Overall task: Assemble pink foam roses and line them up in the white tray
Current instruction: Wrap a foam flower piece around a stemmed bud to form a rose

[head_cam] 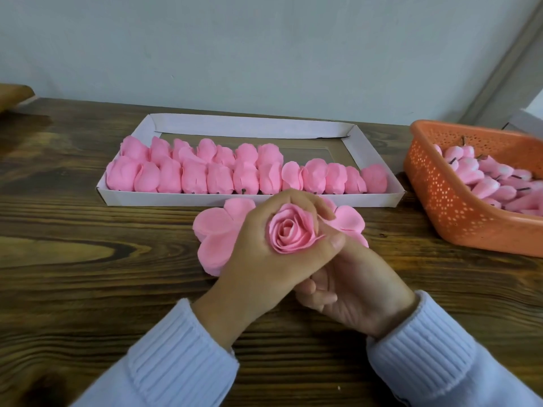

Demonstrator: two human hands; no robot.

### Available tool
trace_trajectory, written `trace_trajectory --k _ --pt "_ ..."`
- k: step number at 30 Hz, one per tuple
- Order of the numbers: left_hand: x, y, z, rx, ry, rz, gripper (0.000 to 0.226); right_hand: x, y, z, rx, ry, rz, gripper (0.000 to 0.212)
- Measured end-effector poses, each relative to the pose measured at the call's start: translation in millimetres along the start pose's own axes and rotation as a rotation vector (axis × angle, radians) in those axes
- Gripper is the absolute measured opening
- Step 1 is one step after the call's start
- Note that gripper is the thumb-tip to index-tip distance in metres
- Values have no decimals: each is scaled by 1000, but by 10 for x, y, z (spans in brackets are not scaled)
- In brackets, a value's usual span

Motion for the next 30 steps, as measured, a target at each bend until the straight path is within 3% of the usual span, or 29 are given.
trace_trajectory --k 2,6,12,17,25,30 --pt "4 -5 3 16 -3 -4 21 -1 -10 -3 29 11 13 20" --pt "41 -12 17 -18 19 44 29 -17 -5 2 50 47 44 35" --pt "51 0 13 -31 37 67 16 -3 -32 11 114 25 52 56" --pt "48 -33 11 -6 38 77 17 -4 -14 16 52 71 37 30" --pt "41 -24 -2 -16 11 71 18 29 -81 -7 180 78 122 36" --pt "21 -29 -17 13 26 98 20 -4 -30 0 89 57 62 30"
Point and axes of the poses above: each hand's wrist, its own z-axis towards the middle knuckle, its own y-axis out of the back of the hand, x = y × z, the point moved 4 cm from there along z, towards the middle knuckle, and after that the axes turned 9 degrees about -x, right-handed, at the moved point
